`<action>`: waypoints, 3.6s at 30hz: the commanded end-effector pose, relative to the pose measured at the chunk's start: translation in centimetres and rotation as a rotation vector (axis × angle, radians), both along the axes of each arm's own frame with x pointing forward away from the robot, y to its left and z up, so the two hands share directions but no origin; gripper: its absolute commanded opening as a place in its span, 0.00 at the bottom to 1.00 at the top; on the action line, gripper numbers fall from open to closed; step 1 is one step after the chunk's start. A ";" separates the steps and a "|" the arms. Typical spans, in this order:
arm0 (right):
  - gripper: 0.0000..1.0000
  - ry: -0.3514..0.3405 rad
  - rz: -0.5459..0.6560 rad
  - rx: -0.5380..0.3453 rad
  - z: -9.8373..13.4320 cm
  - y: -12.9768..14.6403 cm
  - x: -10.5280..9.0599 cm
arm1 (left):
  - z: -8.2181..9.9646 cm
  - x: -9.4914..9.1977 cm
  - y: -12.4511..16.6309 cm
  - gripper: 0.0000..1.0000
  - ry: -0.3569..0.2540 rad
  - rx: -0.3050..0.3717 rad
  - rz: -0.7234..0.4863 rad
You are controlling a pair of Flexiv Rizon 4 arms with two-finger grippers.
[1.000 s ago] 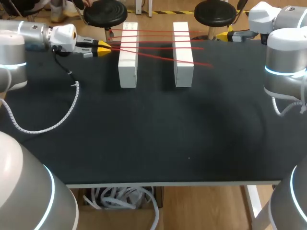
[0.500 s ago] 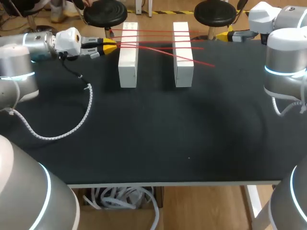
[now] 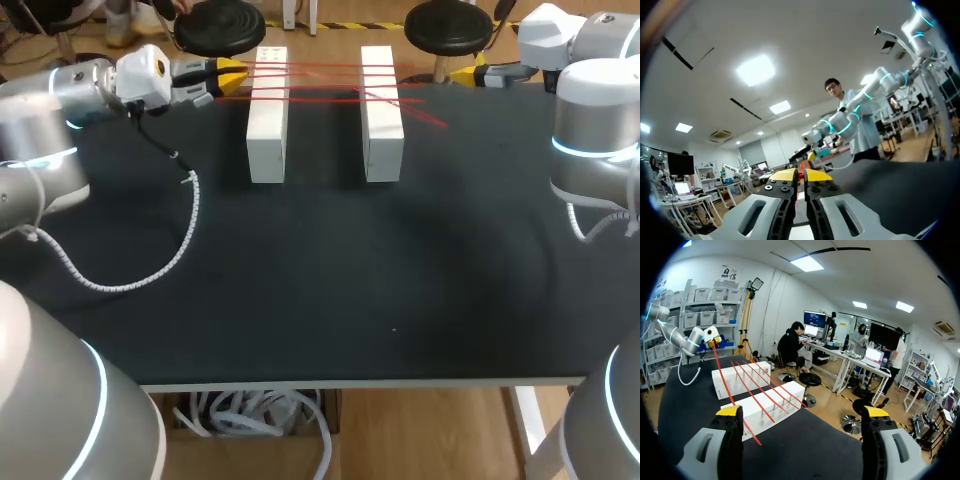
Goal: Grab the tape and strap the tape.
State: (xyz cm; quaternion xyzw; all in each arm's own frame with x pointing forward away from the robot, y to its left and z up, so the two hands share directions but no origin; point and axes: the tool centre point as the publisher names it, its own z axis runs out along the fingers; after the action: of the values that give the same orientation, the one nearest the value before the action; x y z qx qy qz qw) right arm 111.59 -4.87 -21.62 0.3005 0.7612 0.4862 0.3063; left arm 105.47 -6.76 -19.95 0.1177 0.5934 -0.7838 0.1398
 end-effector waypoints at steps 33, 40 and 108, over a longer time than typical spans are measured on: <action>1.00 -0.001 0.001 0.002 0.0 -0.1 -0.1 | 2.0 0.9 -0.7 0.00 0.051 -0.034 -0.078; 1.00 -0.001 0.001 0.002 0.0 -0.1 -0.1 | 2.4 1.0 -0.9 0.00 0.133 -0.060 -0.117; 1.00 0.125 -0.176 0.253 5.4 3.6 -4.8 | 6.3 -0.6 -3.1 0.00 0.252 -0.146 -0.181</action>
State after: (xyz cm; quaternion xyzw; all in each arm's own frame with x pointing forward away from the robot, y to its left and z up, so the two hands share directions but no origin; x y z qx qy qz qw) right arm 108.51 -1.25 -16.59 0.4302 0.6868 0.5260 0.2578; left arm 104.89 -9.85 -13.61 0.0610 0.5350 -0.8426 0.0010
